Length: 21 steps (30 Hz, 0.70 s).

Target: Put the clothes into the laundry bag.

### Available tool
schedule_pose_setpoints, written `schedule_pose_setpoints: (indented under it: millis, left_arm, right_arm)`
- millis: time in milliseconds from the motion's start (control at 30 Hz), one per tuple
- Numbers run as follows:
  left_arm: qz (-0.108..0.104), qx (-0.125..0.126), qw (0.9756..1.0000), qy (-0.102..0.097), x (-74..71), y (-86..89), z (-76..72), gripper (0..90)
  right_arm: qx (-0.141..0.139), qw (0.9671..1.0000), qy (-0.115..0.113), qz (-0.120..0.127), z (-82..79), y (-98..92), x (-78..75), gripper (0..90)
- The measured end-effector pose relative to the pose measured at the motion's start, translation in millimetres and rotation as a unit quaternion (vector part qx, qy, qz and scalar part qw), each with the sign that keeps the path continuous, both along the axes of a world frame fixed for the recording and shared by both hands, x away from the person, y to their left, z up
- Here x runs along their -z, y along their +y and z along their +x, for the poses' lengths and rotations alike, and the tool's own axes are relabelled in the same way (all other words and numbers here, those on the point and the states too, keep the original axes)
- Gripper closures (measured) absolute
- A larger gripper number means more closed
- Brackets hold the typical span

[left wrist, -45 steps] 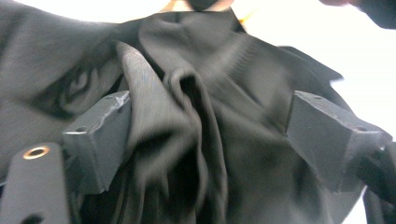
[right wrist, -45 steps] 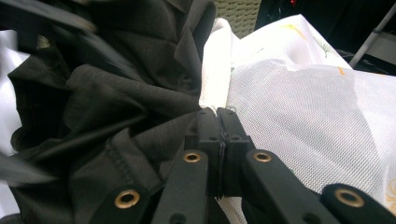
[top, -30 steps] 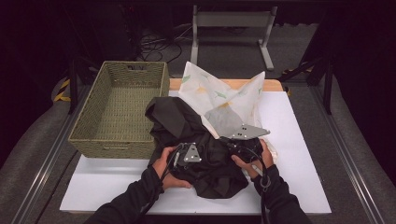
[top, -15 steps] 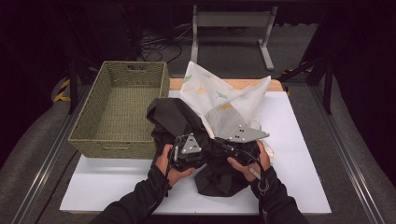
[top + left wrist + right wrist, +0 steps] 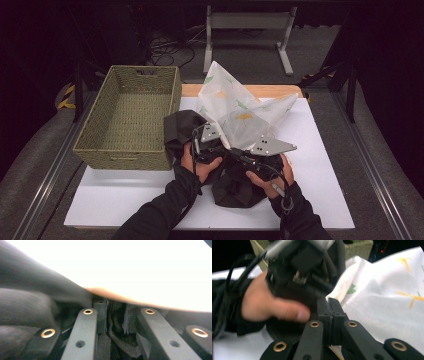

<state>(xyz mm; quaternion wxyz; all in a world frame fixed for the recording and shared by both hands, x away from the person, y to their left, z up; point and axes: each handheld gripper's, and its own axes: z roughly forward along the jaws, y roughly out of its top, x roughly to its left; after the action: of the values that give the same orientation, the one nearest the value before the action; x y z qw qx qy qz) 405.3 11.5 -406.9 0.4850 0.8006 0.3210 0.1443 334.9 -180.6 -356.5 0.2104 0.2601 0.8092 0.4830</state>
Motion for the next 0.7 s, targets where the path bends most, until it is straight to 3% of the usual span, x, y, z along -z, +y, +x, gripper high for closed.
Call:
schedule_pose_setpoints:
  millis: [67, 167, 200, 267, 300, 400, 467, 500, 533, 567, 600, 667, 700]
  left_arm:
    - [-0.006, 0.003, 1.0, 0.002, 4.2, 0.8, 4.9, 75.4]
    - [0.001, 0.031, 0.9995, -0.007, 6.1, 3.7, -0.2, 65.3]
    - [0.006, 0.053, 0.9985, -0.011, 5.6, 5.6, -5.0, 58.9]
    - [0.037, 0.068, 0.9966, -0.03, 2.2, 8.4, -16.3, 45.2]
    - [0.05, 0.078, 0.995, -0.038, -0.4, 11.2, -24.2, 42.5]
    - [0.095, 0.128, 0.9849, -0.066, -13.3, 27.8, -56.5, 34.2]
    - [0.098, 0.15, 0.9809, -0.075, -20.3, 41.0, -74.7, 30.6]
    - [0.098, 0.15, 0.9809, -0.075, -20.3, 41.0, -74.7, 29.4]
    - [0.104, 0.156, 0.9788, -0.083, -25.7, 51.5, -84.4, 29.4]
    - [0.088, 0.157, 0.9804, -0.08, -32.6, 65.0, -90.5, 25.5]
    - [0.088, 0.157, 0.9804, -0.08, -32.6, 65.0, -90.5, 24.7]
    - [0.071, 0.141, 0.9823, -0.101, -47.0, 87.8, -94.9, 20.9]
    - [0.071, 0.141, 0.9823, -0.101, -47.0, 87.8, -94.9, 20.0]
  right_arm:
    - [0.005, 0.9999, 0.004, -0.008, 1.9, -3.7, 5.1, 89.6]
    - [0.016, 0.9995, 0.02, -0.017, 6.7, -12.5, 16.3, 89.6]
    - [0.02, 0.9993, 0.02, -0.023, 7.2, -13.9, 18.1, 89.6]
    - [0.025, 0.9991, 0.023, -0.024, 8.7, -18.6, 21.1, 89.6]
    - [0.028, 0.9991, 0.022, -0.024, 8.7, -20.1, 21.2, 89.6]
    - [0.034, 0.9989, 0.023, -0.022, 7.4, -26.0, 20.5, 89.6]
    - [0.035, 0.9988, 0.025, -0.021, 7.0, -28.1, 21.9, 89.6]
    - [0.035, 0.9988, 0.025, -0.021, 7.0, -28.1, 21.9, 89.6]
    - [0.037, 0.9987, 0.026, -0.022, 6.7, -28.8, 22.4, 89.6]
    - [0.037, 0.9986, 0.027, -0.024, 6.2, -28.7, 22.5, 89.6]
    - [0.037, 0.9986, 0.027, -0.024, 6.2, -28.7, 22.5, 89.6]
    - [0.039, 0.9984, 0.026, -0.033, 5.4, -26.3, 22.5, 89.6]
    - [0.039, 0.9984, 0.026, -0.033, 5.4, -26.3, 22.5, 89.6]
